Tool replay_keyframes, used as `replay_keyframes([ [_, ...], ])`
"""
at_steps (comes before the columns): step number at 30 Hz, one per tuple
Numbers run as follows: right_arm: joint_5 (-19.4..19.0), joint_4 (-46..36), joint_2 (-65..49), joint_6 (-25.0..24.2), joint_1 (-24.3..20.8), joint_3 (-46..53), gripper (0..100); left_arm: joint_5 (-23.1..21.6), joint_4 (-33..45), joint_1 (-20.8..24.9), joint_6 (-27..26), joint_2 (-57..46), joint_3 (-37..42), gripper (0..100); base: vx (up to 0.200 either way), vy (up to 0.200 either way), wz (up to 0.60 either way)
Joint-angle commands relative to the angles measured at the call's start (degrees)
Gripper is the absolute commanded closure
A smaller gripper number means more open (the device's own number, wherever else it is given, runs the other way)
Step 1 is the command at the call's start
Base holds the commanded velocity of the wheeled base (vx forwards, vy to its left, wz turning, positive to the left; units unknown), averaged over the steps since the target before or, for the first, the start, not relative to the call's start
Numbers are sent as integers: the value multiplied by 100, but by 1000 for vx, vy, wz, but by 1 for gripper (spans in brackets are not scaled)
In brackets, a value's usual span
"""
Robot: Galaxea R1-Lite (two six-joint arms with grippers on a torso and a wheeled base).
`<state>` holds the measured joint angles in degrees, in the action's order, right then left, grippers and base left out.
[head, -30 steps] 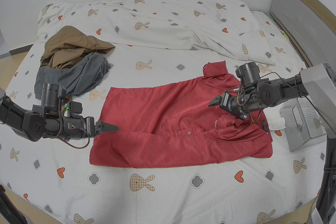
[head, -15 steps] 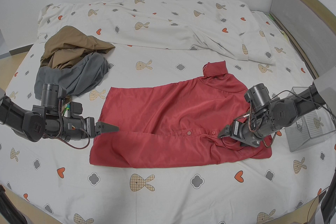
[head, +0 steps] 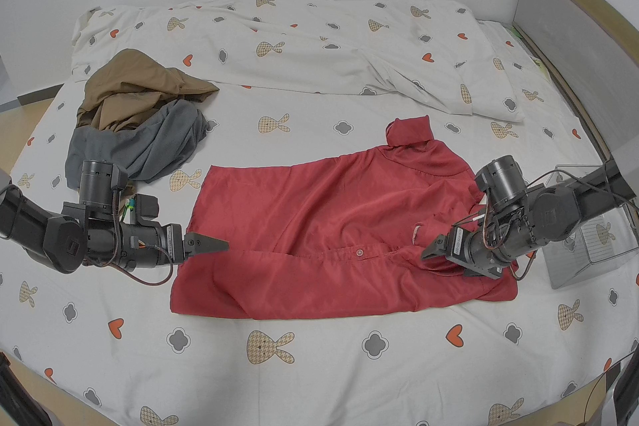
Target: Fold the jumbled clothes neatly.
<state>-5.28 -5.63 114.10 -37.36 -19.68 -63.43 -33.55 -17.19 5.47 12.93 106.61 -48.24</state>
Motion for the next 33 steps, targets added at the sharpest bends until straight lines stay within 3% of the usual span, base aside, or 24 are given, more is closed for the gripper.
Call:
replay_keyframes([
  [1, -26, -8, -688, -17, -19, -311, 0, -3, -30, 15, 7, -8, 34, 0, 0, 0, 0],
  [7, 9, -8, -705, -8, 16, -1189, 0, -3, -30, 15, 7, -17, 25, 0, 0, 0, 0],
  [21, 308, -87, 1817, -34, 8, -3325, 0, 6, -39, 15, 7, -8, 25, 0, 0, 0, 0],
  [33, 282, -957, 1606, -43, 166, -3176, 0, 6, -74, 15, 7, 9, 34, 0, 0, 0, 0],
])
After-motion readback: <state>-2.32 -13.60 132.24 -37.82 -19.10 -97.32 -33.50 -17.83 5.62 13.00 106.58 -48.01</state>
